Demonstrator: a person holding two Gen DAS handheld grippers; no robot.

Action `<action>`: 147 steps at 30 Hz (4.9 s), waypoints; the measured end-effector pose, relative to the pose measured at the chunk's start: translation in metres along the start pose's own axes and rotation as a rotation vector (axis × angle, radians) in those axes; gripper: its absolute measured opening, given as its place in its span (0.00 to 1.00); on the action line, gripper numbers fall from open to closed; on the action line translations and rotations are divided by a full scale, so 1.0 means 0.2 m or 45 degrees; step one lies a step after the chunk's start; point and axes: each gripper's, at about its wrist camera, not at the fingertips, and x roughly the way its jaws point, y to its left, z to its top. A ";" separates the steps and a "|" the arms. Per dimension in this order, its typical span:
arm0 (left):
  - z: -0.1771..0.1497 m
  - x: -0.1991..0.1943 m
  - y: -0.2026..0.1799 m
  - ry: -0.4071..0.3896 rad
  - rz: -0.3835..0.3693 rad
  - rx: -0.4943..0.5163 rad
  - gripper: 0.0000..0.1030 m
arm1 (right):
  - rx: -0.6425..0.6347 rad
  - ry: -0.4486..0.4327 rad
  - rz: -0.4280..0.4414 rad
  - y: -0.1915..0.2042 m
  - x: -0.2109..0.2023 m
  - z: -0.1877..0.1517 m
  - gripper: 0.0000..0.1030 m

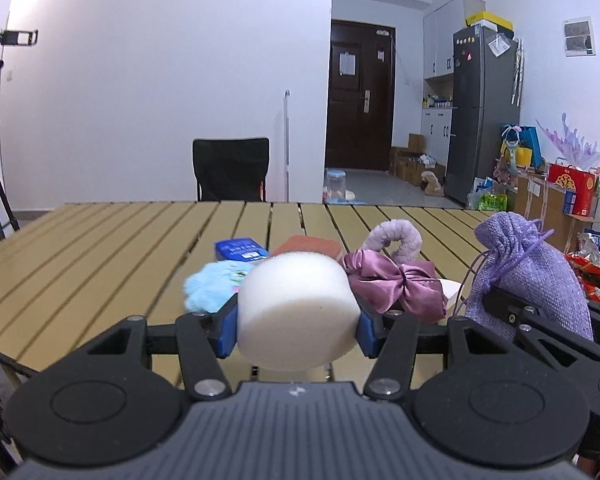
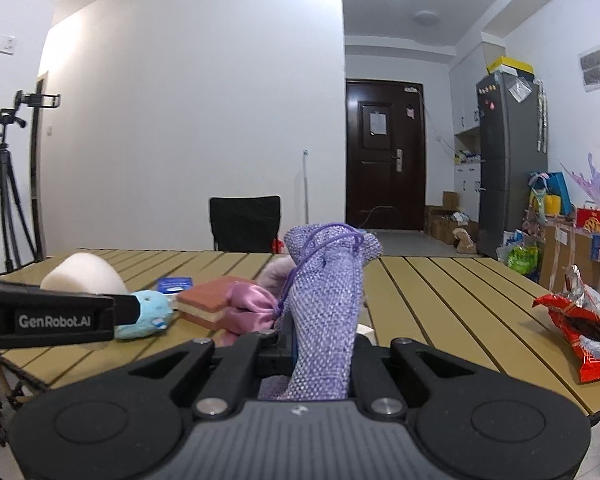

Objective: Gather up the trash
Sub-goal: 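Carry the purple bag and foam cylinder from the table toward the black bin, then lower the purple bag into the bin and open the right gripper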

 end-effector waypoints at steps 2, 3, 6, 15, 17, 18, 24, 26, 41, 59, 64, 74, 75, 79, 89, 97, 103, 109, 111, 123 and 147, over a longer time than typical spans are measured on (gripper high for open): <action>0.00 -0.05 0.02 -0.013 -0.007 0.003 0.55 | -0.015 -0.017 0.014 0.02 -0.05 0.00 0.04; -0.01 -0.08 0.02 -0.020 -0.010 0.004 0.55 | -0.021 -0.025 0.021 0.03 -0.08 0.00 0.04; -0.02 -0.16 0.04 -0.046 -0.024 0.005 0.55 | -0.035 -0.047 0.036 0.05 -0.15 0.00 0.04; -0.11 -0.34 0.09 -0.044 -0.024 0.013 0.55 | -0.051 -0.048 0.085 0.10 -0.37 -0.07 0.04; -0.15 -0.37 0.11 -0.027 -0.019 0.011 0.55 | -0.062 -0.045 0.100 0.13 -0.43 -0.09 0.04; -0.16 -0.38 0.12 -0.020 -0.017 0.008 0.55 | -0.068 -0.044 0.107 0.14 -0.45 -0.10 0.04; -0.24 -0.45 0.17 0.020 0.007 -0.004 0.55 | -0.093 0.002 0.139 0.18 -0.56 -0.18 0.04; -0.26 -0.47 0.19 0.034 0.015 -0.006 0.55 | -0.103 0.026 0.149 0.20 -0.58 -0.21 0.04; -0.51 -0.57 0.28 0.187 0.051 0.005 0.55 | -0.131 0.199 0.174 0.29 -0.70 -0.42 0.04; -0.81 -0.56 0.40 0.418 0.172 0.037 0.55 | -0.154 0.542 0.159 0.31 -0.72 -0.78 0.04; -0.89 -0.49 0.46 0.528 0.228 0.011 0.55 | -0.163 0.628 0.140 0.32 -0.68 -0.85 0.04; -0.92 -0.41 0.52 0.640 0.262 -0.034 0.55 | -0.146 0.751 0.127 0.33 -0.61 -0.90 0.04; -0.92 -0.41 0.52 0.647 0.262 -0.033 0.55 | -0.143 0.762 0.123 0.32 -0.60 -0.90 0.04; -0.92 -0.38 0.53 0.685 0.260 -0.044 0.55 | -0.125 0.809 0.109 0.32 -0.57 -0.91 0.04; -0.91 -0.28 0.65 0.773 0.283 -0.157 0.55 | -0.073 0.893 0.143 0.32 -0.47 -0.85 0.04; -0.89 -0.20 0.71 0.819 0.328 -0.200 0.55 | -0.140 0.878 0.214 0.40 -0.36 -0.74 0.04; -0.90 -0.14 0.75 0.842 0.362 -0.215 0.55 | -0.146 0.910 0.296 0.51 -0.22 -0.68 0.04; -0.91 -0.10 0.79 0.866 0.386 -0.229 0.55 | -0.123 0.988 0.326 0.60 -0.05 -0.68 0.04; -0.91 -0.09 0.80 0.866 0.380 -0.243 0.55 | -0.128 1.012 0.330 0.63 0.01 -0.69 0.04; -0.89 -0.06 0.85 0.865 0.386 -0.272 0.55 | -0.089 1.151 0.319 0.76 0.25 -0.81 0.04; -0.83 -0.04 0.90 0.835 0.400 -0.313 0.54 | -0.125 1.184 0.237 0.78 0.30 -0.87 1.00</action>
